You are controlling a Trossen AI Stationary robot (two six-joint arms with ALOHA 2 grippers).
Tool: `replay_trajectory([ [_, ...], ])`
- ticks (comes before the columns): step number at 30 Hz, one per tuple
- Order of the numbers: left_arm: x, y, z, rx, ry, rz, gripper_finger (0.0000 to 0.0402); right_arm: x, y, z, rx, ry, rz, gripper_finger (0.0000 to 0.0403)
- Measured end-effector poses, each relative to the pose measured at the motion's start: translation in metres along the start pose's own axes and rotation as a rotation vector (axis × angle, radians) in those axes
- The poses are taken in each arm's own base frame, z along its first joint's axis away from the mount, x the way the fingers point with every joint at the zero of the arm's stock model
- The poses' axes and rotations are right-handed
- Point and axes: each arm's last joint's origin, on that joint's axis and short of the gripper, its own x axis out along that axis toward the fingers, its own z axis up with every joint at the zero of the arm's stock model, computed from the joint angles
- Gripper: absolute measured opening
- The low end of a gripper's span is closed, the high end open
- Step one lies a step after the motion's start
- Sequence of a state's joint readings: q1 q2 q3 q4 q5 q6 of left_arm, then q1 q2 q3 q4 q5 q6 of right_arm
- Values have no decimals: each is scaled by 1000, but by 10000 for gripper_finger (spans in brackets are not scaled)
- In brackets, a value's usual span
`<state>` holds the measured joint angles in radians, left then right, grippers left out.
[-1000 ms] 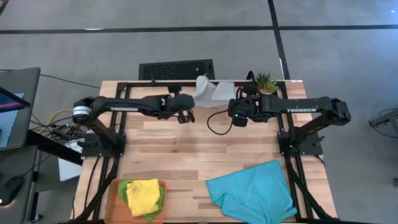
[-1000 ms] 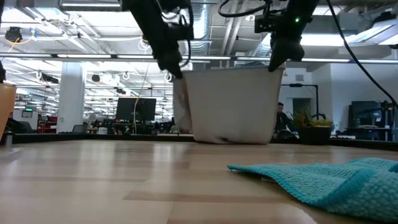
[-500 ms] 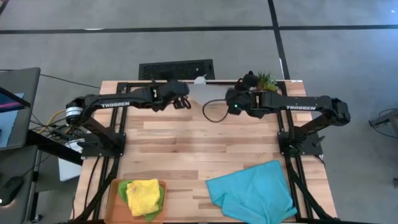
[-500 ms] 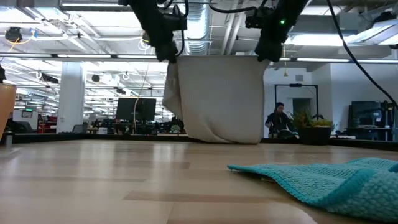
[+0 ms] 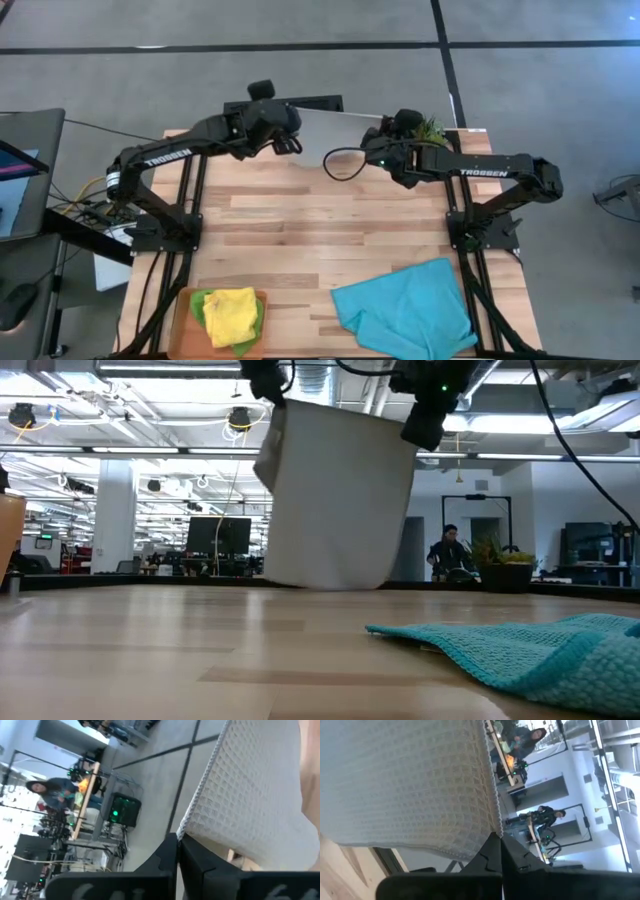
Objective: Fold microfiber towels
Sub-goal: Fold the gray towel
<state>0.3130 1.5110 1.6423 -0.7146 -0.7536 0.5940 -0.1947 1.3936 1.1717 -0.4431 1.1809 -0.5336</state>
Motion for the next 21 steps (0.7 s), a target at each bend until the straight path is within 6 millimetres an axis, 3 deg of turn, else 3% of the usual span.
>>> replay_trajectory([
  [9, 1, -2, -11, 23, 96, -31, 0, 1, -5, 8, 14, -54, 2, 6],
  [21, 18, 21, -14, -31, 75, 69, 0, 23, -22, 11, 66, -89, -15, 6],
])
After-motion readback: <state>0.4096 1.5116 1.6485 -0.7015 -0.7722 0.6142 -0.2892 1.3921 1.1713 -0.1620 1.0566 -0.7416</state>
